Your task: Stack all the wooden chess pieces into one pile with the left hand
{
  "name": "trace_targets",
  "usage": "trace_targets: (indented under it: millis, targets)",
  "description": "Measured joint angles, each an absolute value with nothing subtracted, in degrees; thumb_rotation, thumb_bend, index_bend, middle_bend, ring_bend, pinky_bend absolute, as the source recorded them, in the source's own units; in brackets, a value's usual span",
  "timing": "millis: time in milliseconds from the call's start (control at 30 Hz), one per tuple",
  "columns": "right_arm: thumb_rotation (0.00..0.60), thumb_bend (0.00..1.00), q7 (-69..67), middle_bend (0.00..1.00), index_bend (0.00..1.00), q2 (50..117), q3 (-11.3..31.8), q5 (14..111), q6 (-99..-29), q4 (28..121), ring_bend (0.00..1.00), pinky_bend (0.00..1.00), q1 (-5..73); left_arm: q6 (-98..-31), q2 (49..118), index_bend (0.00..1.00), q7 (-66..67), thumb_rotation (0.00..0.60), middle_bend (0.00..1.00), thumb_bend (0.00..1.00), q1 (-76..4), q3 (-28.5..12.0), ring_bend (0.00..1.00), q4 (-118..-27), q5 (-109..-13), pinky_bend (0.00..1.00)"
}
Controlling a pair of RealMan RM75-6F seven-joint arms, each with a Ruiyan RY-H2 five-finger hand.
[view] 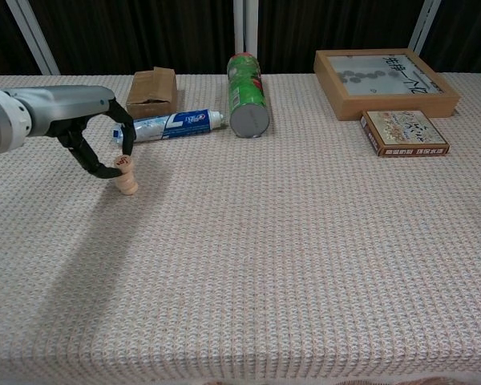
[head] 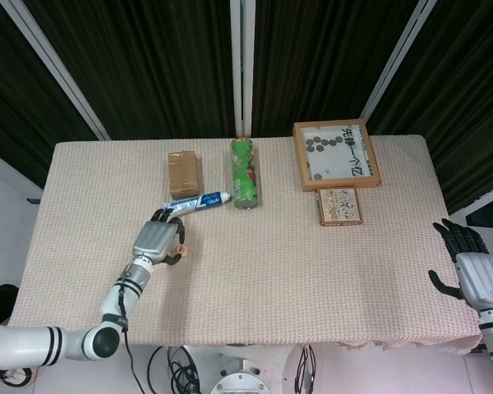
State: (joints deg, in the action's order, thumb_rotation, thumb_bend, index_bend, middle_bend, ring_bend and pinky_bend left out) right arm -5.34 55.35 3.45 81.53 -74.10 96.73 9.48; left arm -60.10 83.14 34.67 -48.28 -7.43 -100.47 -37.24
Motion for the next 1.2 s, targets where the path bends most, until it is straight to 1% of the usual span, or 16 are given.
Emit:
trace_targets:
  millis: [967, 1033, 1200]
  targets:
    - [0.600, 0.29, -4.78, 0.00, 0.00, 55.46, 3.46, 81.16, -73.94, 96.83, 0.00, 0.00, 9.51, -59.10, 83.30, 0.46, 32.72, 0.600, 0.22, 0.29, -47.89, -6.39, 0.00, -98.46, -38.45, 0.00]
    - [0.600, 0.30, -4.90, 0.00, 0.00, 55.42, 3.50, 81.12, -74.00, 96.81, 0.00, 0.00, 9.47, -59.06, 83.21, 0.44, 32.62, 0.600, 0.22, 0.29, -47.85, -6.36, 0.00, -98.47, -38.45, 0.00]
    - [0.600, 0.30, -5.03, 0.00, 0.00, 55.43, 3.50, 81.16, -73.98, 96.72, 0.00, 0.00, 9.47, -59.24, 82.54, 0.37, 32.56, 0.600, 0.21, 0.29, -47.70, -6.20, 0.00, -99.20, -39.03, 0.00]
